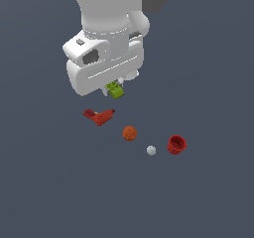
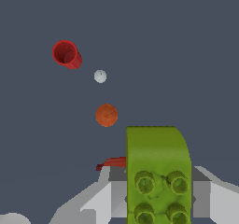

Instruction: Pick up a designated object from a clutter of objects.

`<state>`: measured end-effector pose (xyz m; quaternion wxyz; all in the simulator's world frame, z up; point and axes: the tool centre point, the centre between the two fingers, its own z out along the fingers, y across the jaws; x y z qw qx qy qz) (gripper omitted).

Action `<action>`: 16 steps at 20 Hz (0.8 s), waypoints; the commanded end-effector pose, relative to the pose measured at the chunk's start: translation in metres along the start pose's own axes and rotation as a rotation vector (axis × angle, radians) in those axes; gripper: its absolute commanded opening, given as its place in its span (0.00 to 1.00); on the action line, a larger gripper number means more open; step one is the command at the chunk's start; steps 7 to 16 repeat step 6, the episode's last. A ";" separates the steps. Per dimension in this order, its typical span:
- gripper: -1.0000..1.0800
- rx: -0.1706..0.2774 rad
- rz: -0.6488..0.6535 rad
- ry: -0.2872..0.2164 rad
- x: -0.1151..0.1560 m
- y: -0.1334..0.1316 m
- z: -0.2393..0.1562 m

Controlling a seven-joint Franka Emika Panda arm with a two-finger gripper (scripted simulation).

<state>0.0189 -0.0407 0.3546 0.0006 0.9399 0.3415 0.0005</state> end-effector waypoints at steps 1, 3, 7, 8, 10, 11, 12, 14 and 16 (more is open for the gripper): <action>0.00 0.001 0.000 0.000 0.000 -0.002 -0.009; 0.00 0.001 0.000 0.000 0.000 -0.002 -0.013; 0.00 0.001 0.000 0.000 0.000 -0.002 -0.015; 0.00 0.001 0.000 0.000 0.000 -0.002 -0.015; 0.00 0.001 0.000 0.000 0.000 -0.002 -0.015; 0.00 0.001 0.000 0.000 0.000 -0.002 -0.015; 0.00 0.001 0.000 0.000 0.000 -0.002 -0.015; 0.00 0.001 0.000 0.000 0.000 -0.002 -0.015; 0.00 0.001 0.000 0.000 0.000 -0.002 -0.015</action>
